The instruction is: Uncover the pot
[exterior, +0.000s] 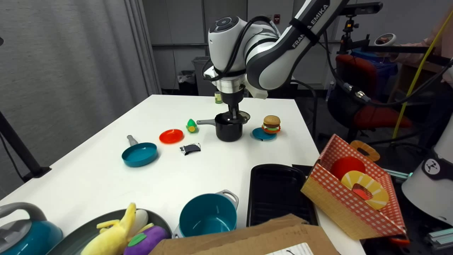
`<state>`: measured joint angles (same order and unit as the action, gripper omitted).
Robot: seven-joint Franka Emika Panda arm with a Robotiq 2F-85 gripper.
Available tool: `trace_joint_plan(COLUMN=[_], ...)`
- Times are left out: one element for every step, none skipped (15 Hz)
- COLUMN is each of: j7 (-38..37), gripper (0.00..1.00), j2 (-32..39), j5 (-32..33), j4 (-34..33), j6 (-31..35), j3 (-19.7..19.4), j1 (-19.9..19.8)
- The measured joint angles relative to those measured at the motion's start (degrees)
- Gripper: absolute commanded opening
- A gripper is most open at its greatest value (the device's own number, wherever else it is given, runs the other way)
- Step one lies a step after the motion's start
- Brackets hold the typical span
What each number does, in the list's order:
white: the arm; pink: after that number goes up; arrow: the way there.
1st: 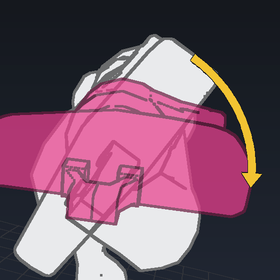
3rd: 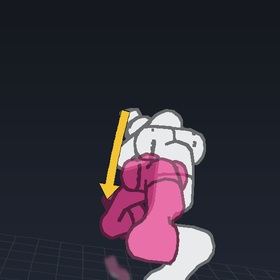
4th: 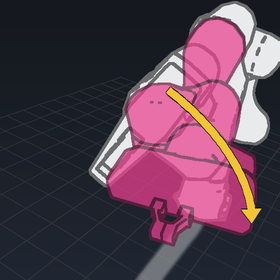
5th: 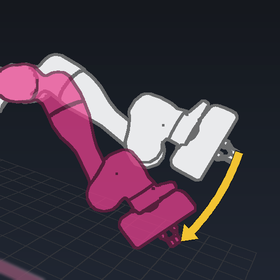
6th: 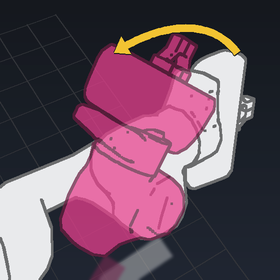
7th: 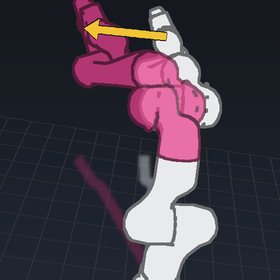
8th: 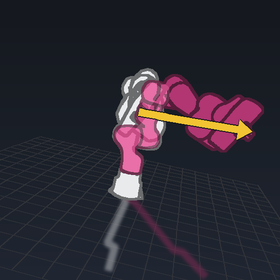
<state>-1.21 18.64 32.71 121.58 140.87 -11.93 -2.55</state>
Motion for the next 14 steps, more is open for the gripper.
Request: trace_joint_plan(j7=[-0.1,-0.1,-0.2,-0.3,-0.4,-0.5,-0.5,-0.5,-0.6,-0.6,-0.9,-1.6,-2.3,-2.9], gripper=[0.01,0.01,0.0,0.0,0.0,0.0,0.0,0.0,0.0,0.0,0.0,0.0,0.0,0.0], j2=[0.0,-0.1,-0.1,-0.2,-0.2,-0.3,-0.4,-0.4,-0.4,-0.4,-0.4,-0.4,-0.4,-0.4], j5=[0.0,0.0,0.0,0.0,0.0,0.0,0.0,0.0,-0.1,-0.4,-0.4,-0.4,-0.3,-0.3], j4=[0.0,0.0,0.0,0.0,0.0,0.0,0.1,0.3,0.4,0.6,0.8,1.0,1.2,1.3], j6=[0.0,0.0,0.0,0.0,0.0,0.0,0.0,0.0,-0.1,-0.1,-0.1,-0.1,-0.1,-0.1], j3=[0.1,0.1,0.2,0.2,0.3,0.3,0.3,0.3,0.3,0.3,0.3,0.2,0.2,0.1], j1=[0.0,0.0,0.1,0.1,0.1,0.1,0.1,0.1,0.1,0.0,0.0,0.0,0.0,0.0])
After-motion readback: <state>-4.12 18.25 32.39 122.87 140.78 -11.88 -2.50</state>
